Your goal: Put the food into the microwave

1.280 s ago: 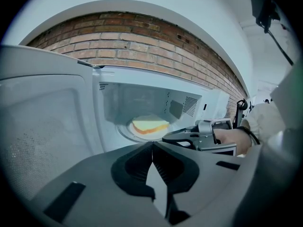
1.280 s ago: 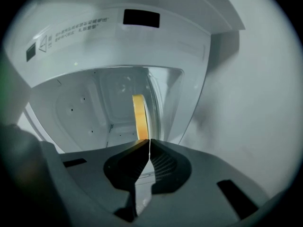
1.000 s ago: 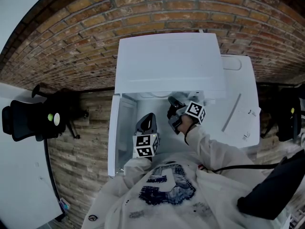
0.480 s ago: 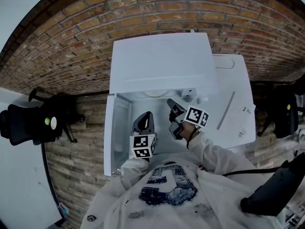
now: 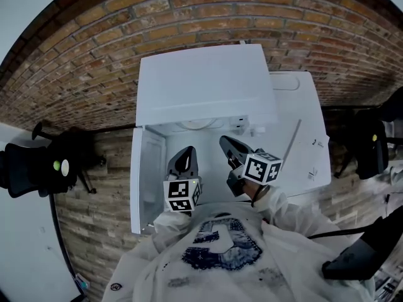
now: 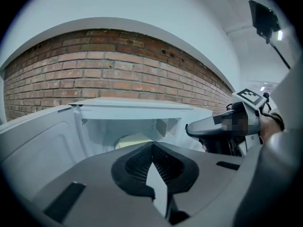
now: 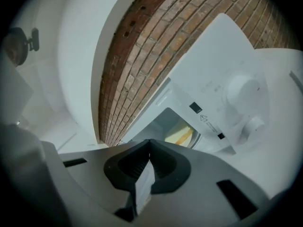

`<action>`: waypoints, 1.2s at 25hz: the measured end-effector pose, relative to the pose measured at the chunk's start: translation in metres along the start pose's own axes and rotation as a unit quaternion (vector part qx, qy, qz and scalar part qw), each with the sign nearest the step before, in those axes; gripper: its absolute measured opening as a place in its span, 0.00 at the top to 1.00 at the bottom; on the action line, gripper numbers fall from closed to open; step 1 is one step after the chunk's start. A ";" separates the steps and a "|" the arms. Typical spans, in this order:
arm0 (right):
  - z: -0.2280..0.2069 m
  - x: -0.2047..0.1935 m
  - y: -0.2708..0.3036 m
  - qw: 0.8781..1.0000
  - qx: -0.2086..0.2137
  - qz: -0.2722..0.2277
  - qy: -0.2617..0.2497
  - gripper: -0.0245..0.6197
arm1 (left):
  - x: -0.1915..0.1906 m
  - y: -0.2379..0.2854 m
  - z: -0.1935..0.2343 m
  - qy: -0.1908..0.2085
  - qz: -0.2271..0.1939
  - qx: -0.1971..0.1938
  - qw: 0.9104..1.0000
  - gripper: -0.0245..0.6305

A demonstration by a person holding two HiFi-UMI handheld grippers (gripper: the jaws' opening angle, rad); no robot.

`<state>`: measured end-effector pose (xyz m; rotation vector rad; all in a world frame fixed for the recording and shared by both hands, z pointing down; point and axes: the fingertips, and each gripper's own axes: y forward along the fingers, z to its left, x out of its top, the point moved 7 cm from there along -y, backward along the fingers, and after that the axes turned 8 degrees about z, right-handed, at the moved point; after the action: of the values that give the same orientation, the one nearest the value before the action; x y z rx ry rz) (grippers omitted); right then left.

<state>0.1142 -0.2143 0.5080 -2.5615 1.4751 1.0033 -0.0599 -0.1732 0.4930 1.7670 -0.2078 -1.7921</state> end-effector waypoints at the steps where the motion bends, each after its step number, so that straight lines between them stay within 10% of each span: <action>1: 0.005 0.000 -0.003 1.000 0.003 -0.001 -0.007 0.94 | 0.003 -0.002 -0.001 0.000 -0.003 -0.001 1.000 0.95; 18: 0.055 0.005 -0.045 0.968 -0.068 -0.018 -0.241 0.94 | 0.031 -0.035 -0.017 0.009 -0.040 -0.003 0.999 0.95; 30: 0.055 0.005 -0.047 0.962 -0.091 -0.021 -0.258 0.94 | 0.034 -0.032 -0.017 0.009 -0.042 -0.008 0.999 0.95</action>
<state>0.1247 -0.1744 0.4485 -2.1648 1.2238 1.7028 -0.0511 -0.1596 0.4459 1.8044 -0.1121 -1.8304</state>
